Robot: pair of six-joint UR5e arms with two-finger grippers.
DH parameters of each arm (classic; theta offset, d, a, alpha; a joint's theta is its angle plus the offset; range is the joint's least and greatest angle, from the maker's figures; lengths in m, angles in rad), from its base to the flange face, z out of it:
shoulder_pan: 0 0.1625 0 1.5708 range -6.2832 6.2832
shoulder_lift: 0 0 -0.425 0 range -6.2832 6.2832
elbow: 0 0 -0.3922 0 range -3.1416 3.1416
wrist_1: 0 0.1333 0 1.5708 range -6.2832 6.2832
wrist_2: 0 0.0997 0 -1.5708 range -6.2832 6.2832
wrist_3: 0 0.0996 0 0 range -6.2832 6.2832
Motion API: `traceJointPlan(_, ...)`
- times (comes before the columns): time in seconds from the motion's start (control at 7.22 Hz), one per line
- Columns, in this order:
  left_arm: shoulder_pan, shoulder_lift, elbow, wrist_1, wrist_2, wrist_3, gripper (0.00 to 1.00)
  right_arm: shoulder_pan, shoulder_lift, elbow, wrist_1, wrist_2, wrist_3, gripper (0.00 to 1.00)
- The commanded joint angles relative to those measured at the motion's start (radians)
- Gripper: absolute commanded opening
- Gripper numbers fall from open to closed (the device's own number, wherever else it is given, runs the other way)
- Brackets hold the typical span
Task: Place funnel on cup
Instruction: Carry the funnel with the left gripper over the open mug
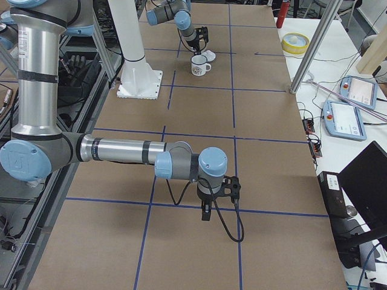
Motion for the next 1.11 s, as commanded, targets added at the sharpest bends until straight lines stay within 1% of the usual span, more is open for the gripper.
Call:
traceJointPlan(0.0, 0.018, 0.002, 0.036, -0.032, 0.018, 0.026, 0.00, 0.000, 0.000, 0.000, 0.000, 0.000, 0.000, 1.00)
traceJointPlan(0.14, 0.020, -0.001, 0.062, -0.040, 0.017, 0.029, 0.52, 0.000, 0.000, 0.000, 0.000, 0.000, 0.000, 1.00)
traceJointPlan(0.28, 0.020, 0.005, 0.062, -0.056, 0.023, 0.027, 1.00, 0.000, 0.000, 0.000, 0.000, 0.000, 0.000, 1.00)
traceJointPlan(0.55, 0.020, 0.004, 0.061, -0.060, 0.038, 0.027, 1.00, 0.000, 0.000, 0.000, 0.000, 0.000, 0.000, 1.00)
traceJointPlan(0.83, 0.020, 0.001, 0.033, -0.072, 0.038, 0.027, 1.00, 0.000, 0.000, 0.000, 0.000, 0.000, 0.000, 1.00)
traceJointPlan(0.97, 0.017, 0.004, -0.028, -0.086, 0.035, 0.027, 1.00, 0.000, 0.000, 0.000, 0.000, 0.000, 0.000, 1.00)
